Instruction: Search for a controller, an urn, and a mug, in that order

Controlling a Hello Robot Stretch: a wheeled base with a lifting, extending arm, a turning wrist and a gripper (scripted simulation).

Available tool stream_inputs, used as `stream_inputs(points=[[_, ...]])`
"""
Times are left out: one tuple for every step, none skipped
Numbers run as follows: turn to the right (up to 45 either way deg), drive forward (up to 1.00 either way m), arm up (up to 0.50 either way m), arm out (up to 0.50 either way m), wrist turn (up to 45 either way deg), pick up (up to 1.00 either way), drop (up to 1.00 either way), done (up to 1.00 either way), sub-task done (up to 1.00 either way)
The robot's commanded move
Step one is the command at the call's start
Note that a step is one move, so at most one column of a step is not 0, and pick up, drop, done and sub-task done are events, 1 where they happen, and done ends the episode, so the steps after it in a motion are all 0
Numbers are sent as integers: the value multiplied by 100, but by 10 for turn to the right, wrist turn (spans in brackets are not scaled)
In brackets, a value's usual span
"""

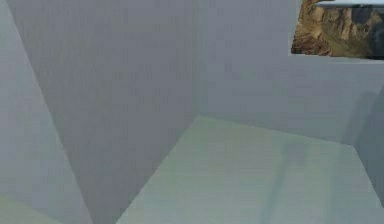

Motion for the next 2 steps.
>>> stream_inputs(points=[[-450,0,0,0,0,0,0,0,0],[-390,0,0,0,0,0,0,0,0]])
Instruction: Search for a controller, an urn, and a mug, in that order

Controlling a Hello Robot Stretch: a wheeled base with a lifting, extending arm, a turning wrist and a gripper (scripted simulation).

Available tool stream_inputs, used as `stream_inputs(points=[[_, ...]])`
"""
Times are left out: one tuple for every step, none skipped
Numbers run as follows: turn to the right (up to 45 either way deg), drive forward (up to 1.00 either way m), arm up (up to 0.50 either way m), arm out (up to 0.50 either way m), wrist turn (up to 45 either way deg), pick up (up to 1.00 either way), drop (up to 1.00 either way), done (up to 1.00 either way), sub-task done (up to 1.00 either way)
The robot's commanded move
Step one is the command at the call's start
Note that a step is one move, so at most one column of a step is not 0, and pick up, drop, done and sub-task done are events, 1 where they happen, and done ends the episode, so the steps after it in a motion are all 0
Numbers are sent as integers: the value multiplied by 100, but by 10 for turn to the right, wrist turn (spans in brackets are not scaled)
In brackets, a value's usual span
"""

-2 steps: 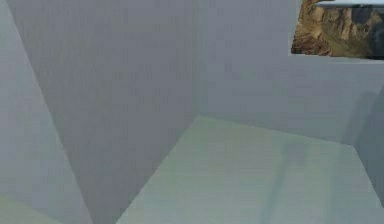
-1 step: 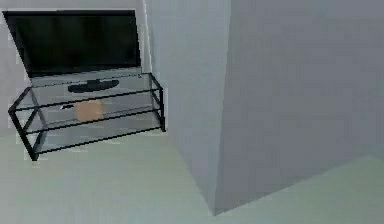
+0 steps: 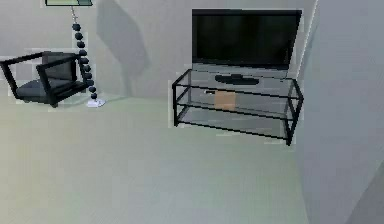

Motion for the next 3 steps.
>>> stream_inputs(points=[[0,45,0,0,0,0,0,0,0],[-450,0,0,0,0,0,0,0,0],[-120,0,0,0,0,0,0,0,0]])
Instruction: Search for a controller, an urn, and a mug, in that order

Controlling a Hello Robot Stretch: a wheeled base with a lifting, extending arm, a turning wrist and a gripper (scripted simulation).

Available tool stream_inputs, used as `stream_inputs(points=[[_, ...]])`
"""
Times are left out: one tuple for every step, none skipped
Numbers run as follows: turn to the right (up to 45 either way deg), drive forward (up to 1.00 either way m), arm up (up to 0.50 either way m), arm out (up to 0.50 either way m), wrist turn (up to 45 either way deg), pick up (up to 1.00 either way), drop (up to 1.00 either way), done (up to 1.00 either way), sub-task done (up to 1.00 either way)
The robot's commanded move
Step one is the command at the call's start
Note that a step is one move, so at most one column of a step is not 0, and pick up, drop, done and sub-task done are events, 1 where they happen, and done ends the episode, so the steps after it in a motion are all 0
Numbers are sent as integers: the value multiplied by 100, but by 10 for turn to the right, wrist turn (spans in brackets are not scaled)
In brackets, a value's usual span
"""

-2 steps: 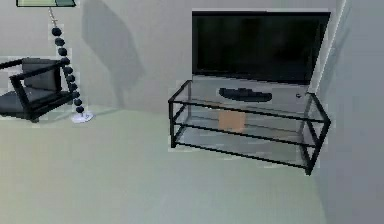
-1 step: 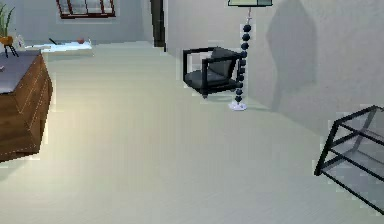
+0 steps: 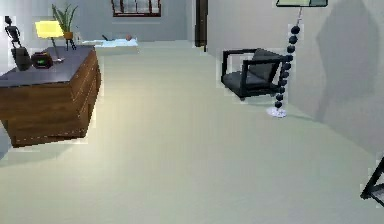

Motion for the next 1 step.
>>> stream_inputs(points=[[0,100,0,0,0,0,0,0,0]])
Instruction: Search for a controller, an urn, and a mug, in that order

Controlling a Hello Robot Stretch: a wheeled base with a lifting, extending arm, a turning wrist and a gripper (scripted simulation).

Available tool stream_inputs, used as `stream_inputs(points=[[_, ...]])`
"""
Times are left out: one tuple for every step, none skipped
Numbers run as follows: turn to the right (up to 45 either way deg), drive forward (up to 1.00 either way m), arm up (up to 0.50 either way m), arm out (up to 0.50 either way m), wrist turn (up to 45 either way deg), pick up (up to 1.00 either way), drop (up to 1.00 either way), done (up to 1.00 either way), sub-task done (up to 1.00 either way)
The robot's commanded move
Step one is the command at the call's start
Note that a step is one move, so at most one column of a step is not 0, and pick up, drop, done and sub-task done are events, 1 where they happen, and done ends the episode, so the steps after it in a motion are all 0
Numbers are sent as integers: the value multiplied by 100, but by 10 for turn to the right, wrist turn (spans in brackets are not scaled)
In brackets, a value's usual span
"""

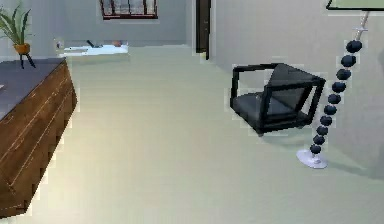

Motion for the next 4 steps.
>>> stream_inputs(points=[[0,100,0,0,0,0,0,0,0],[0,100,0,0,0,0,0,0,0],[-30,0,0,0,0,0,0,0,0],[0,80,0,0,0,0,0,0,0]])
